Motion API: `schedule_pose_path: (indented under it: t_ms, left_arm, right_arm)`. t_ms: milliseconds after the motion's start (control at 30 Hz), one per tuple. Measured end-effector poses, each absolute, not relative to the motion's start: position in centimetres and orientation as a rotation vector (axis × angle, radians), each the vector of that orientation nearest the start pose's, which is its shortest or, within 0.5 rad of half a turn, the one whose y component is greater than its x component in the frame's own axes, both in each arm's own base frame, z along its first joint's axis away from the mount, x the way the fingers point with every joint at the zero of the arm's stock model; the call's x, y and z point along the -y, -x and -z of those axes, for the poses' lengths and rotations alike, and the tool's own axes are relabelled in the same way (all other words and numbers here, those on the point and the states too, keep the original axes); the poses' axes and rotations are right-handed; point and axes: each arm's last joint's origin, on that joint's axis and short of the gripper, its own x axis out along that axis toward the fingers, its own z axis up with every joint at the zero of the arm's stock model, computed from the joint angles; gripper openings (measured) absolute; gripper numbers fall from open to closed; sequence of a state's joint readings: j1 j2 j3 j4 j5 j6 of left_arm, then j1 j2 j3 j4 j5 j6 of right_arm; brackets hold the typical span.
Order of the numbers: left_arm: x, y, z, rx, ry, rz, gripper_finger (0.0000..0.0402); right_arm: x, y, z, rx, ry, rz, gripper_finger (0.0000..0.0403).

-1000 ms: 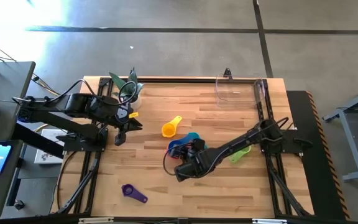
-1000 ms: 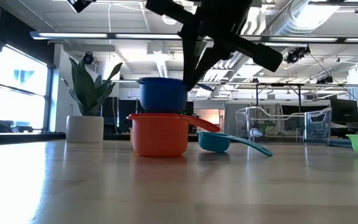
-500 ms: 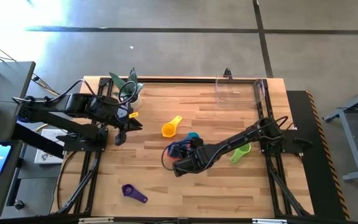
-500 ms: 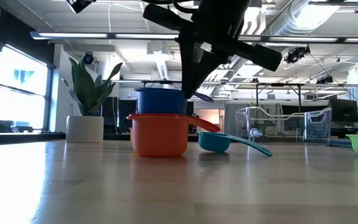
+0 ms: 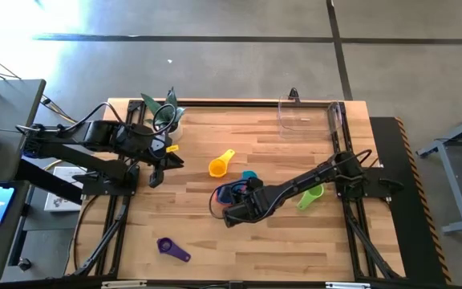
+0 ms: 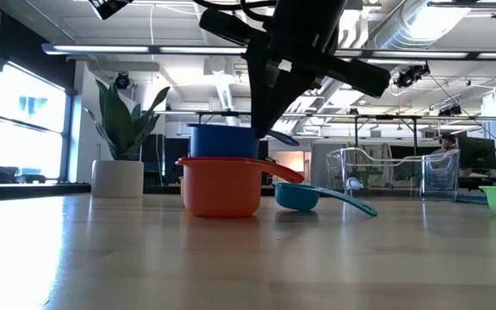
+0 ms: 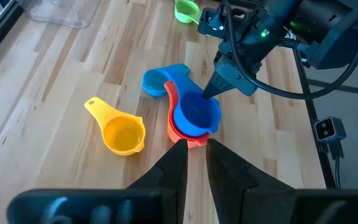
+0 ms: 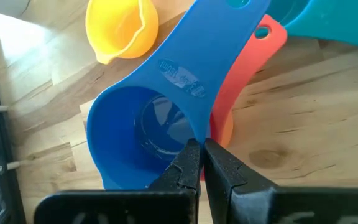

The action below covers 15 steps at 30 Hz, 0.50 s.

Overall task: Nest measuring cups in basket
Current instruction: Stack the blue measuring cup on top of the red measuring cup

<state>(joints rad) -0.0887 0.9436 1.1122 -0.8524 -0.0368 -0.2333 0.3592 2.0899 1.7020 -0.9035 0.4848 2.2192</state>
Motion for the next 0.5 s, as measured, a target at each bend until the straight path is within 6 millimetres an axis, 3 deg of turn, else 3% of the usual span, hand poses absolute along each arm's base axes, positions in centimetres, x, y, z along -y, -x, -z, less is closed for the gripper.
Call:
schedule_pose_path:
  t_ms: [500]
  left_arm:
    - [1.41, -17.09, -35.65, -0.684, 0.181, -0.030, 0.0049]
  right_arm:
    - [-13.77, -40.57, -20.67, -0.467, -1.411, 1.177, 0.0005]
